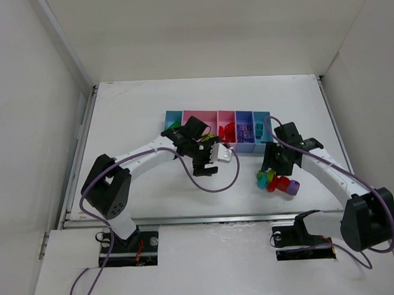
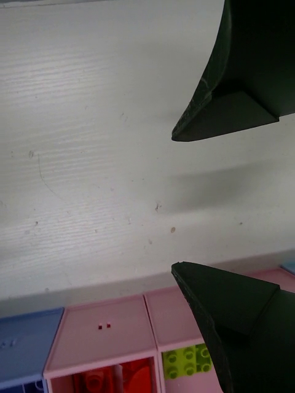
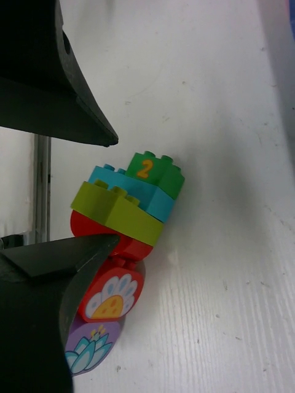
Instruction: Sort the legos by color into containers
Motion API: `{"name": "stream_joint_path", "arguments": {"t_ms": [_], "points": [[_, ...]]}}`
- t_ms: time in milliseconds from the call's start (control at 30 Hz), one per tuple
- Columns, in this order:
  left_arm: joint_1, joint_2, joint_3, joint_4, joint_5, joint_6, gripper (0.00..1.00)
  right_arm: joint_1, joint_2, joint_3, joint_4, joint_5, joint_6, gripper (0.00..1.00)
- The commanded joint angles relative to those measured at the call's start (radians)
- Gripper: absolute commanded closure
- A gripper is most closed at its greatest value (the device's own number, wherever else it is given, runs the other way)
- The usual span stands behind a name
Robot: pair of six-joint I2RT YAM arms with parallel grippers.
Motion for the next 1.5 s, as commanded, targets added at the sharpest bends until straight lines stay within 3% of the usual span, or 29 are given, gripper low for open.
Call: {"name": "stream_joint_path", "arguments": {"t_ms": [0,133,400,600,833,1033,1267,1467], "points": [[0.013,-0.069,-0.032,0.055,0.002,-0.027,0.23,0.026,0.027,-0.006,0.077,0.043,0.040,0.36],[0.022,-0.087,-0.032,0.086,-0.018,-0.077,0.23,0.063,0.082,0.003,0.066,0.082,0.040,0.38],[0.032,-0.096,-0.051,0.086,-0.018,-0.068,0.23,0.094,0.073,-0.010,0.066,0.103,0.071,0.58],[0.032,-0.096,-0.051,0.086,-0.018,-0.059,0.23,0.134,0.083,-0.010,0.077,0.082,0.080,0.60],[0.032,-0.096,-0.060,0.086,-0.006,-0.059,0.23,0.155,0.083,0.014,0.132,0.019,0.052,0.99],[0.032,-0.106,-0.025,0.077,0.074,-0.050,0.22,0.236,0.073,0.157,0.132,-0.012,0.020,1.00],[-0.001,-0.115,0.023,0.098,0.111,-0.053,0.00,0.348,0.118,0.347,0.132,0.002,0.020,1.00],[-0.001,-0.093,0.032,0.213,-0.024,-0.240,0.01,0.385,0.171,0.407,0.141,0.002,0.011,1.00]]}}
